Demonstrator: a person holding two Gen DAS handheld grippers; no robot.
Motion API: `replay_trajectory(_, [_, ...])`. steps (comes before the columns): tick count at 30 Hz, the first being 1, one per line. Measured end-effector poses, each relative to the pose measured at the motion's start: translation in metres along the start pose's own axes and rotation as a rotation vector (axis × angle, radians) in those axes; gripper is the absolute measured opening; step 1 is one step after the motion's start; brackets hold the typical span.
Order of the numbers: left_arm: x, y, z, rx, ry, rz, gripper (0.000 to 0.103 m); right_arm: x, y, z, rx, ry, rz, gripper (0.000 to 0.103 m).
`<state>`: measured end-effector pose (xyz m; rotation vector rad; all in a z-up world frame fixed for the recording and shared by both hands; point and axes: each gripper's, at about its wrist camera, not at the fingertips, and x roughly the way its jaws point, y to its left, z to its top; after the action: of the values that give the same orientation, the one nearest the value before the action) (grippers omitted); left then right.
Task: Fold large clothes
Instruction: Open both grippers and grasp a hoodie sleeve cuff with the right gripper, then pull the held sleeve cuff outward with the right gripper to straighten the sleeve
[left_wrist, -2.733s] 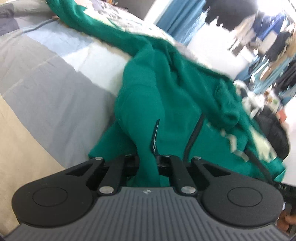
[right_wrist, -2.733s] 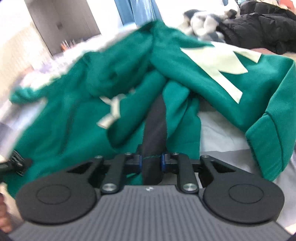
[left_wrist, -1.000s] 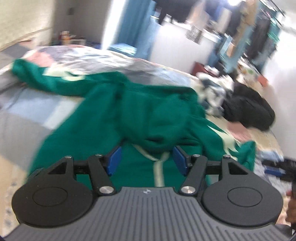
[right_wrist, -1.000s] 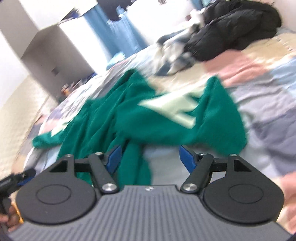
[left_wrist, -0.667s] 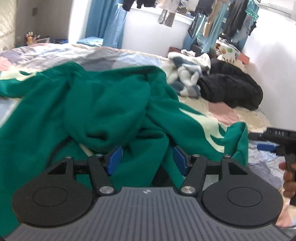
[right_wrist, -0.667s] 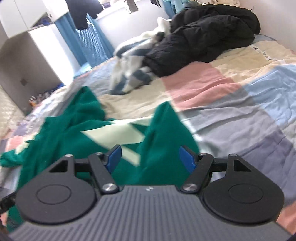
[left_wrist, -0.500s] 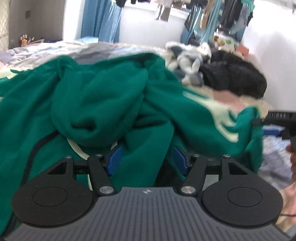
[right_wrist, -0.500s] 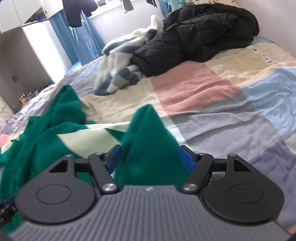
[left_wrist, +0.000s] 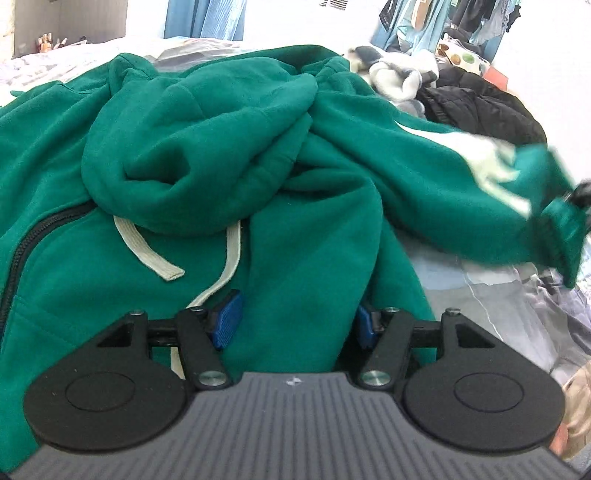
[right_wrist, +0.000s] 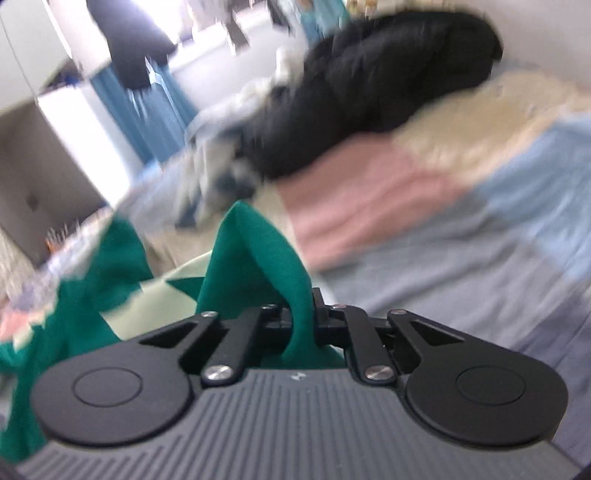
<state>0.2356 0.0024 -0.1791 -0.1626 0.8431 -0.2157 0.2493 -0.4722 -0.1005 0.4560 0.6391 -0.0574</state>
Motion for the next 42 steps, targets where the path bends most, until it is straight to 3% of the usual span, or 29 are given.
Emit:
replay_trajectory(4, [-0.012,0.002,-0.002,-0.009,-0.014,0.005,0.067,-0.056,0.003,0.050,-0.028,-0.124,0.003,0.009])
replay_trajectory(9, [-0.032,0.005,-0.004,-0.020,-0.047,-0.021,0.067,-0.103,0.004,0.123,-0.082,-0.222,-0.092,0.009])
replay_trajectory(14, [-0.047,0.004,-0.003,-0.029,-0.078,-0.058,0.067,-0.108,-0.002,0.183,-0.077,-0.204,-0.112,0.009])
replay_trajectory(19, [-0.054,0.003,-0.002,-0.040,-0.096,-0.115,0.067,-0.085,-0.027,0.215,-0.030,-0.201,-0.186,0.009])
replay_trajectory(22, [-0.053,-0.001,-0.004,-0.028,-0.096,-0.131,0.067,-0.051,-0.060,0.218,0.040,-0.167,-0.233,0.009])
replay_trajectory(27, [-0.044,0.003,-0.003,-0.029,-0.072,-0.141,0.067,0.018,-0.117,0.192,0.077,-0.064,-0.301,0.010])
replay_trajectory(35, [-0.024,0.004,0.008,-0.047,-0.044,-0.132,0.067,0.085,-0.201,0.135,0.211,0.073,-0.276,0.016])
replay_trajectory(40, [-0.019,0.000,0.009,-0.040,-0.039,-0.111,0.067,0.083,-0.210,0.136,0.219,0.066,-0.240,0.045])
replay_trajectory(42, [-0.019,-0.002,0.010,-0.040,-0.042,-0.106,0.067,0.075,-0.209,0.140,0.163,0.053,-0.212,0.046])
